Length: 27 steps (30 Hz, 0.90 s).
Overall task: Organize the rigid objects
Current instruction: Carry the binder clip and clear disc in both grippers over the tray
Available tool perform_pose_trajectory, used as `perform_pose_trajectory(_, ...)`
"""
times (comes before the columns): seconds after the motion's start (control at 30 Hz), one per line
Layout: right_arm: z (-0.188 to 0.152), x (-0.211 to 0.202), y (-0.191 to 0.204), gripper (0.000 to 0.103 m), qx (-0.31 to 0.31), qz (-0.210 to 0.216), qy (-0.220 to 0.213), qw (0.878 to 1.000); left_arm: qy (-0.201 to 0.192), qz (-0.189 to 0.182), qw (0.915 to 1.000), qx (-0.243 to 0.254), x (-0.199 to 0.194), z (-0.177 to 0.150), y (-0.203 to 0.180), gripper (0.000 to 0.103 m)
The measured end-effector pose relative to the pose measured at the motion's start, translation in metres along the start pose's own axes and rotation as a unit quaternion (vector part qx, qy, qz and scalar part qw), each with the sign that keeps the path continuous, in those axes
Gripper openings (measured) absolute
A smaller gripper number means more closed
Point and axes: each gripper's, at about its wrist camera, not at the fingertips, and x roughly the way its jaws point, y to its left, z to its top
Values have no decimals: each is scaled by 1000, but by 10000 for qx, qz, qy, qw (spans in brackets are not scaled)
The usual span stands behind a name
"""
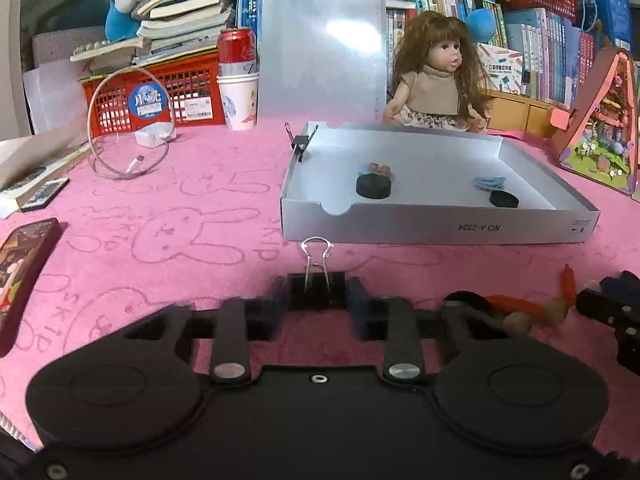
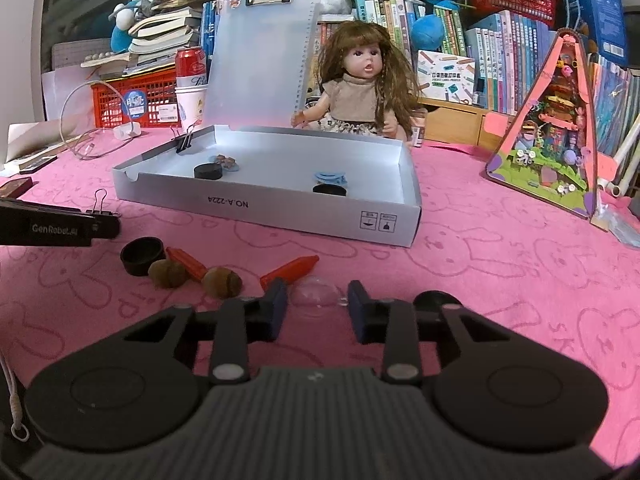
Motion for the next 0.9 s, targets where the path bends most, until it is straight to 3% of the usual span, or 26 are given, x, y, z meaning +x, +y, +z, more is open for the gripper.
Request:
perform_pose_trajectory(0.2,7,-4,0,31,102,-81,-134,9998,99,-229,9996,-92,-4,5,4,29)
perform_pose_trajectory(0.4,23,-5,-6,31,93,-188,-211,9996,-80,-343,9992,-180,-16,22,10,29)
perform_pose_trajectory(0.7,61,9,-26,31,483,-231,-154,9984,-339,-576,9976,-160,-10,74,9,29)
perform_pose_trajectory(0.9,92,33,-41,31,727,-132,20,9973,-143,-884,9957,-229,20,115,3,29)
